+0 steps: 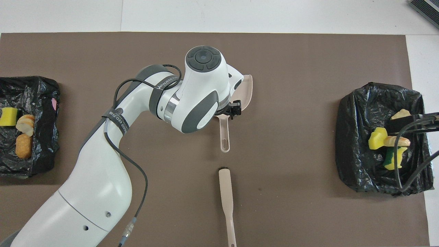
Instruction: Sweep and dump trash in bin
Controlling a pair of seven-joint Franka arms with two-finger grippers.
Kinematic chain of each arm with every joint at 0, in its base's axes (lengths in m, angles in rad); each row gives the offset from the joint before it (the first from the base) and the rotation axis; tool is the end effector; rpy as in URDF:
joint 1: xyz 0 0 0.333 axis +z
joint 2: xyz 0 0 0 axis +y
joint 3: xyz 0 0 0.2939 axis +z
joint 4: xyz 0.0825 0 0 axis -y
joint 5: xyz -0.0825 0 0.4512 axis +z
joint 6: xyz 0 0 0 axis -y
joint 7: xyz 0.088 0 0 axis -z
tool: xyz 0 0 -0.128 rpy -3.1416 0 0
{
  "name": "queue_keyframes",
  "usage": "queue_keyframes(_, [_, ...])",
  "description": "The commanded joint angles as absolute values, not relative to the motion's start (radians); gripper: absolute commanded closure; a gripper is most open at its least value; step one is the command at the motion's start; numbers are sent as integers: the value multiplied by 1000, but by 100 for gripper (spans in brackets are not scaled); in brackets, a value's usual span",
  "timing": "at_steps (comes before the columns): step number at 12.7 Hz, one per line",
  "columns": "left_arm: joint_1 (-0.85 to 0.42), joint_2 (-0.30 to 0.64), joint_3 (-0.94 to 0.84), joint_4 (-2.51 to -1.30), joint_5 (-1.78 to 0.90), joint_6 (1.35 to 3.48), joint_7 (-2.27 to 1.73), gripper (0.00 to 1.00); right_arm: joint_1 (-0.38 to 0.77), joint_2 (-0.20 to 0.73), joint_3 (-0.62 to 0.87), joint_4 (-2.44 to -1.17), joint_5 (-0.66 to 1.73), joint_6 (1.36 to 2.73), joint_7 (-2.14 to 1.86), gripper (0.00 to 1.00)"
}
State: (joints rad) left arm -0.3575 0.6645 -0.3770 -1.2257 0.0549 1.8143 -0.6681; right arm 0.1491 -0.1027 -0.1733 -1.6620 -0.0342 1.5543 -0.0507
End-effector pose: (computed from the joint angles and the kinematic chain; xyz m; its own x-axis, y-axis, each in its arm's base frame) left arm 0.6201 -0.4710 0.3417 0.9903 -0.0184 -0.1378 -0.0025 -0.9934 0.1147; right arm 0.5895 -0.0228 0.5921 0.9996 0.0269 -0.0074 0.0271 -0.9995 0.0162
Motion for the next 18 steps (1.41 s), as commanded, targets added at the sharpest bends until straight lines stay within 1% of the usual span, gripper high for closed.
queue_keyframes(1, [-313,493,-371,-1386,61,1826,-649,0,135,-98,-172,-1661,-17,1569,-80,0])
queue_keyframes(4, [-310,399,-324,-1452,61,1815,-638,0,137,-98,-167,-1661,-17,1560,-83,0])
queue_keyframes(7, [-302,231,-232,-1581,58,1816,-487,0,137,-98,-167,-1661,-17,1560,-83,0])
queue_keyframes(8, [-287,171,-212,-1613,58,1803,-436,0,137,-98,-167,-1661,-17,1560,-83,0])
queue_keyframes(9, [-267,132,-201,-1620,58,1763,-390,0,137,-98,-167,-1661,-17,1560,-83,0])
queue_keyframes(11, [-229,88,-158,-1597,54,1665,-274,0,137,-98,-167,-1661,-17,1560,-83,0])
queue_keyframes(14, [-224,19,-39,-1553,11,1540,-94,0,137,-98,-167,-1661,-17,1560,-83,0])
queue_keyframes(16, [-221,6,44,-1485,-34,1447,21,0,137,-98,-167,-1661,-17,1560,-83,0])
queue_keyframes(18, [-164,12,42,-1436,-32,1369,96,0,137,-98,-167,-1661,-17,1560,-83,0])
